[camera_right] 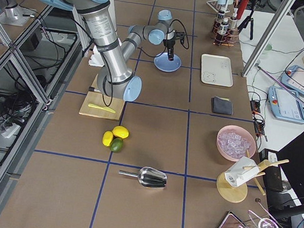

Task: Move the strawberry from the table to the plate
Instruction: 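Carry the strawberry with the right gripper over the blue plate and lower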

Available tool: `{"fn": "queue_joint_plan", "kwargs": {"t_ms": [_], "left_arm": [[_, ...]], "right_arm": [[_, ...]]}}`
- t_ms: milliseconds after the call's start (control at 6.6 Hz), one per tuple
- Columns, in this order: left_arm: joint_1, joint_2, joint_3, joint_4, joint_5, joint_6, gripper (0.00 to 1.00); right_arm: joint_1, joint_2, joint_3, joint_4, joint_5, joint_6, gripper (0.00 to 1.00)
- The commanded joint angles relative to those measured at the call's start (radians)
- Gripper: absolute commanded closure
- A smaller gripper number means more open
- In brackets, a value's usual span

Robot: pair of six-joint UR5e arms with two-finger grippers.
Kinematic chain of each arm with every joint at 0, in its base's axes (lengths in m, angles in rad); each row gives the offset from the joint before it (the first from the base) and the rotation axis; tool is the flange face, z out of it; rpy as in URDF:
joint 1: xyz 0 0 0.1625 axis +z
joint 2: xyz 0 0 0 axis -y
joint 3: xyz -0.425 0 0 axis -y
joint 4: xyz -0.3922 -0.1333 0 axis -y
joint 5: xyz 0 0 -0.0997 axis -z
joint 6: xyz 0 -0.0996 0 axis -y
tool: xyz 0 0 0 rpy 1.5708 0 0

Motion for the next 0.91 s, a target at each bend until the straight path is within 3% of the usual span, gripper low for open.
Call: {"fn": "queue_joint_plan", "kwargs": {"t_ms": [0,455,758], "left_arm": [[0.0,0.001,0.002,0.0,0.0,0.0,0.0],[0.0,0.02,-0.006,-0.003,-0.003,0.002,0.0],[0.0,0.02,-0.006,-0.003,-0.003,0.002,0.0]], "right_arm": [[-0.039,0.014,-0.057,0.006,-0.034,0.022,1.0],[-0.042,0.005,-0.061,0.004,-0.063,0.021,1.0],[-0.042,0.008,-0.063,0.006,-0.071,0.022,0.01]]}}
